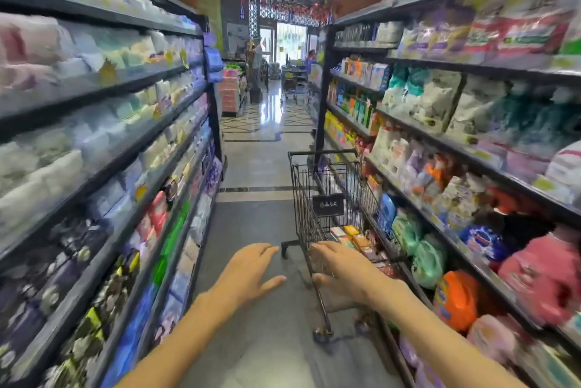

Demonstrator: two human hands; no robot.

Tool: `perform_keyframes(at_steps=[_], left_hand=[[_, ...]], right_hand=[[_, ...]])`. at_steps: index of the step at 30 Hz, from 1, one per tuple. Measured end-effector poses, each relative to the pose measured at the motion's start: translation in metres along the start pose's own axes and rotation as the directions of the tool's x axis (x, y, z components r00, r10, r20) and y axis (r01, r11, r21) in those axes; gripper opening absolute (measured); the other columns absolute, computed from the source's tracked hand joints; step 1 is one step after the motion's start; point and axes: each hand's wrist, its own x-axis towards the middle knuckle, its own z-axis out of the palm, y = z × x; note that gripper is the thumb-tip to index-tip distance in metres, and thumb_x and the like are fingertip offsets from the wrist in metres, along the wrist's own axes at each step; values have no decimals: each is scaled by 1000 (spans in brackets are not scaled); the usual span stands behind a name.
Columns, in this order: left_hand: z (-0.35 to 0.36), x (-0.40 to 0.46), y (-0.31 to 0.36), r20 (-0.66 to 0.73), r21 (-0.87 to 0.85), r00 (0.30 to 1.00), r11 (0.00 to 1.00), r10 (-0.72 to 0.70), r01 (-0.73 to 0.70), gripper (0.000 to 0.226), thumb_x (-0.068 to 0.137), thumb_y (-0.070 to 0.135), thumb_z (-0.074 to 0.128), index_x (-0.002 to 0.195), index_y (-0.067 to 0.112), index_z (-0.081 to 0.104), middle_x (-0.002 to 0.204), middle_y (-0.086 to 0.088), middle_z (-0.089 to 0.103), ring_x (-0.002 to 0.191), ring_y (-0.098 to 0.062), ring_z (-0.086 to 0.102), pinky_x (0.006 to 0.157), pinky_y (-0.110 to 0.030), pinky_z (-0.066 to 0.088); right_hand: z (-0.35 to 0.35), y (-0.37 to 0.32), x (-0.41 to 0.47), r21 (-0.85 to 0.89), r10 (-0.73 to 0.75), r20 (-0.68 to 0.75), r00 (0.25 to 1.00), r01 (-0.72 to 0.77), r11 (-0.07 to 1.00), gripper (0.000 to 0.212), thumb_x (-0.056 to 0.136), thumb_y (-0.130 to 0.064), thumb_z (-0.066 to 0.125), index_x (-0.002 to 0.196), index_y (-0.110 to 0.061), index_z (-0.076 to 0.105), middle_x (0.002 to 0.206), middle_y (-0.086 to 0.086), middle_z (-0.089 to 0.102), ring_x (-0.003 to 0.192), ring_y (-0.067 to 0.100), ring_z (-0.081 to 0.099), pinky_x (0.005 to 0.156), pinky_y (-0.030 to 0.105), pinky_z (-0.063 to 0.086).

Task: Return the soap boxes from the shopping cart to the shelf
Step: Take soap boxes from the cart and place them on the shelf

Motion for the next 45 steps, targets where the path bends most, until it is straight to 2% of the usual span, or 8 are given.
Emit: perform_keyframes(at_steps=[4, 8, 14, 24, 30, 37, 41, 45], left_hand=[[-4, 100, -58, -7, -46, 999, 998, 37, -38, 88, 82, 73, 29, 140, 12, 54, 136, -11, 60, 125, -30, 59, 104, -40, 49], [-7, 193, -93, 4, -85, 996, 993, 86, -86, 98, 76, 75, 17, 150, 15, 42, 151, -7, 46, 140, -28, 43, 116, -40, 35], [17, 329, -118, 29, -113, 979, 974, 203, -198, 99, 75, 79, 13, 154, 22, 31, 157, -2, 36, 146, -22, 33, 120, -36, 28], [71, 563, -114, 153, -39, 895, 907, 419, -419, 72, 97, 59, 46, 155, 20, 29, 157, -5, 36, 145, -25, 34, 120, -38, 29], [119, 659, -80, 246, -116, 801, 837, 546, -535, 70, 92, 65, 33, 147, 22, 38, 146, -2, 46, 132, -25, 45, 107, -38, 41], [191, 757, -32, 398, -206, 577, 682, 713, -702, 69, 98, 52, 51, 155, 20, 29, 156, -6, 38, 142, -28, 37, 113, -38, 34], [243, 794, -19, 468, -268, 460, 617, 755, -740, 68, 99, 54, 48, 156, 22, 27, 157, -4, 36, 143, -27, 36, 114, -40, 35], [298, 820, -20, 523, -328, 385, 596, 761, -733, 66, 99, 53, 49, 154, 23, 29, 155, -4, 38, 141, -28, 38, 115, -42, 36]], right_hand=[[-4, 38, 85, -25, 88, 9, 996, -88, 996, 72, 93, -46, 58, 153, -21, 29, 153, 1, 38, 139, 23, 39, 112, 38, 34], [-1, 87, 149, 18, 141, -3, 990, -141, 990, 72, 93, -49, 57, 153, -23, 28, 153, -3, 38, 138, 17, 39, 113, 34, 36], [9, 166, 227, 82, 266, -6, 964, -264, 961, 70, 94, -50, 55, 153, -25, 27, 151, -8, 39, 136, 14, 41, 113, 32, 37], [47, 334, 303, 172, 489, 1, 872, -482, 859, 67, 94, -50, 56, 151, -25, 31, 150, -7, 41, 136, 15, 42, 110, 31, 38], [60, 404, 309, 275, 675, 67, 734, -664, 695, 52, 90, -56, 53, 135, -31, 44, 126, 0, 58, 113, 22, 56, 91, 44, 51], [105, 447, 295, 324, 873, 142, 467, -855, 405, 70, 91, -58, 57, 150, -29, 33, 143, 2, 48, 130, 25, 48, 101, 41, 45], [136, 452, 291, 347, 934, 203, 295, -913, 213, 67, 94, -47, 57, 152, -27, 31, 146, 1, 45, 134, 23, 43, 105, 42, 41], [182, 457, 296, 377, 947, 260, 191, -922, 82, 63, 94, -45, 59, 150, -26, 35, 145, 2, 47, 132, 23, 46, 104, 37, 40]])
